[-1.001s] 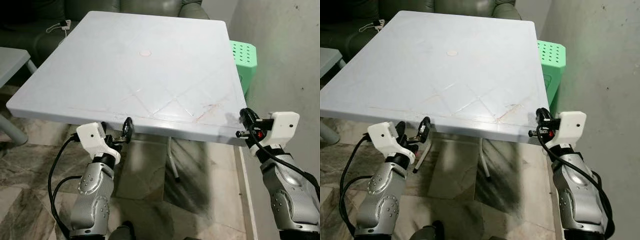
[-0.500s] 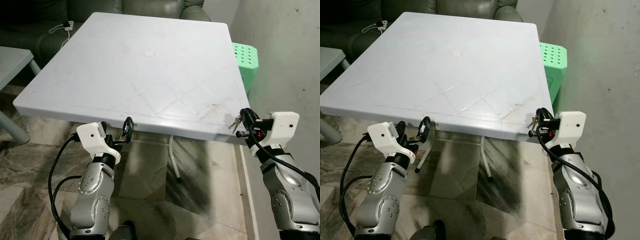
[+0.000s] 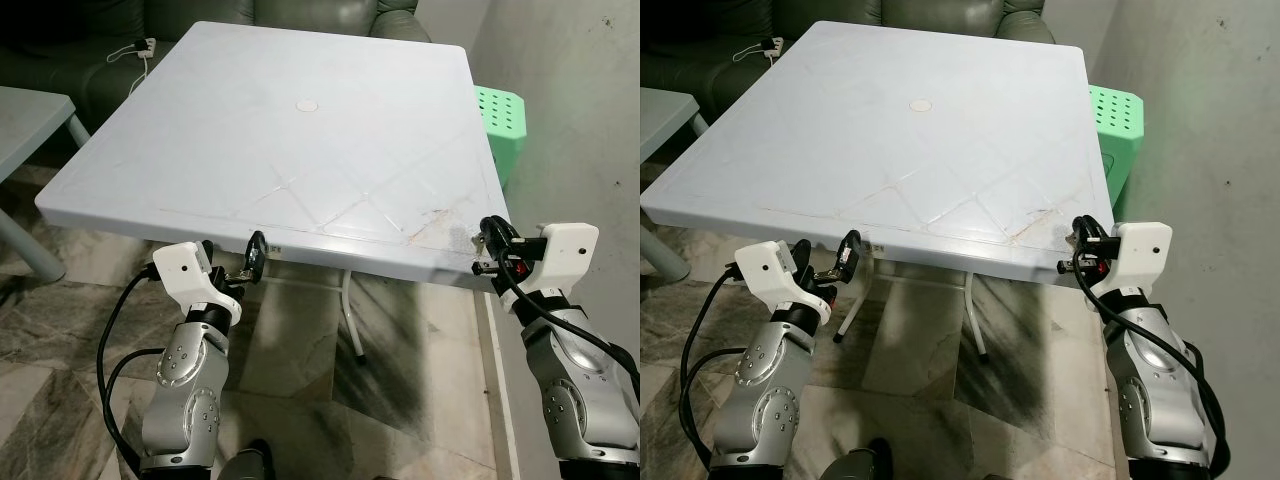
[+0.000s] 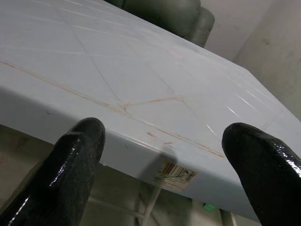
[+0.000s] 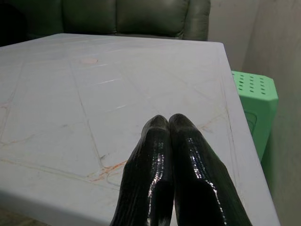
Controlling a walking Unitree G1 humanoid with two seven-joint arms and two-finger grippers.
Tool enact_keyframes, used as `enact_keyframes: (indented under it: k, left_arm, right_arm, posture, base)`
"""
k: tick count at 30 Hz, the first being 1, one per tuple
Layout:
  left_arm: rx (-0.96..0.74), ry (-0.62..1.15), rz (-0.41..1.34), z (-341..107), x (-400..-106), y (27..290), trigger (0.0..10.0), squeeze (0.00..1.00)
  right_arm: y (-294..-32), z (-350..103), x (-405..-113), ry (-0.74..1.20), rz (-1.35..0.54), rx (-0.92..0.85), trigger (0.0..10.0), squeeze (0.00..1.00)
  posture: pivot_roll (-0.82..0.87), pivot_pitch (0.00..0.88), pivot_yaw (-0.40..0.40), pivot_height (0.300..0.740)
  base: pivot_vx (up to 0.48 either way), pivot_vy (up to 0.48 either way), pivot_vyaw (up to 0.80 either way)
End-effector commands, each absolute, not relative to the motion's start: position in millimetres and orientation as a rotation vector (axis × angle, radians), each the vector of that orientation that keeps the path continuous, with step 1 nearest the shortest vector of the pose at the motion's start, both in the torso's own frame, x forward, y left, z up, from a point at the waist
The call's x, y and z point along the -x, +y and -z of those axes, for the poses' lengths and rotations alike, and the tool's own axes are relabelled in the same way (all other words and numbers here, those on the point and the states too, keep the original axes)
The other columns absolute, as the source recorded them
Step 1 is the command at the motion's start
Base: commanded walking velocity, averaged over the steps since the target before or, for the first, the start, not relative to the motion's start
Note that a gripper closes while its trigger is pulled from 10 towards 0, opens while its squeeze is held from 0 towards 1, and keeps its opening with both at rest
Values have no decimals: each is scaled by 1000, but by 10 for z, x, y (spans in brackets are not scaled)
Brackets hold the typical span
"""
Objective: Hang keys on a hook
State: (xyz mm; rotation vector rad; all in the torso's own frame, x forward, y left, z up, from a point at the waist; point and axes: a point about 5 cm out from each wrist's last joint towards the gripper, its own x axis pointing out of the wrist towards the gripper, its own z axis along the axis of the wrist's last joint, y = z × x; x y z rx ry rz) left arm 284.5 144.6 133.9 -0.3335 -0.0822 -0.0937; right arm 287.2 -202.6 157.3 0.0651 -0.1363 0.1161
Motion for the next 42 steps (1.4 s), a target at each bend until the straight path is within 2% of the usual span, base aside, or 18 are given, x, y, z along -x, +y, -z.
enact_keyframes:
  k: [1, 42]
  left_arm:
    - [332, -75, 87, -1322, -2847, 1451, 10000, 0]
    - [334, -63, 84, -1297, -2851, 1434, 10000, 0]
  right_arm:
    - [-2060, -1588, -2880, -136, -103, -51, 10000, 0]
    - [-2058, -1585, -2887, -132, -113, -43, 10000, 0]
  posture:
    - [-33, 154, -80, 740]
    - [-32, 142, -84, 740]
  base:
    - [0, 0, 0]
    - [0, 25, 0]
